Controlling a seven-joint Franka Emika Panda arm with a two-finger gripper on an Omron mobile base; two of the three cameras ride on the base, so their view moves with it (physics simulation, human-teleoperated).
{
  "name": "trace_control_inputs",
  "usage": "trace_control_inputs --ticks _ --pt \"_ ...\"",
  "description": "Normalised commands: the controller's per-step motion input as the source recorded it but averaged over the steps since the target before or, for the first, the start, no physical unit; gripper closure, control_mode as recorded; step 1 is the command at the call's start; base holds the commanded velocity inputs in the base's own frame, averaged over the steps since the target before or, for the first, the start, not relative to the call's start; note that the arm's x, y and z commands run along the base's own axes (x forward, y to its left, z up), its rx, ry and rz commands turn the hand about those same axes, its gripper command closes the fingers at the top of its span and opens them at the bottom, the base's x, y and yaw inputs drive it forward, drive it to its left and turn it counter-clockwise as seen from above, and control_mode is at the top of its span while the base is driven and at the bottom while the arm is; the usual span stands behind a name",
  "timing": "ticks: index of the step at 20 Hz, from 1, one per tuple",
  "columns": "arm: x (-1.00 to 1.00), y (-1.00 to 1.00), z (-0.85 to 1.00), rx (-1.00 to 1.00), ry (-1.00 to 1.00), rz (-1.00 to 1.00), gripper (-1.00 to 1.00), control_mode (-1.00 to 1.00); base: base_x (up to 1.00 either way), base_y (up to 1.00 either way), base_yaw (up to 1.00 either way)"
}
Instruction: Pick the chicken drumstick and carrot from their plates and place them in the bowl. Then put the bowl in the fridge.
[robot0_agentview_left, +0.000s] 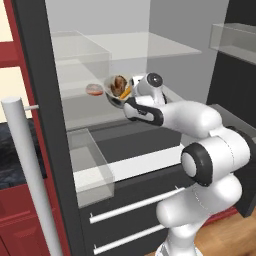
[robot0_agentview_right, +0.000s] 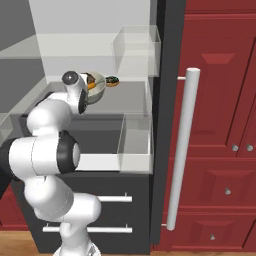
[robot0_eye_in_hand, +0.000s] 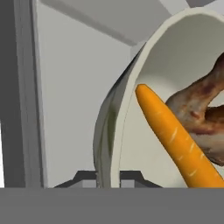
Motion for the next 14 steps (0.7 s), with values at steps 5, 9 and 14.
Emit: trace_control_inputs --ticks 5,9,14 --pt "0.38 0.07 -0.13 0.07 0.00 -0.02 1.00 -1.00 0.00 0.00 0.00" --pt "0.38 0.10 -0.11 0.06 0.00 0.00 1.00 -1.00 0.00 0.00 0.00" --pt "0.25 0.02 -0.10 0.01 0.00 0.00 -1.00 -1.00 0.00 0.00 0.00"
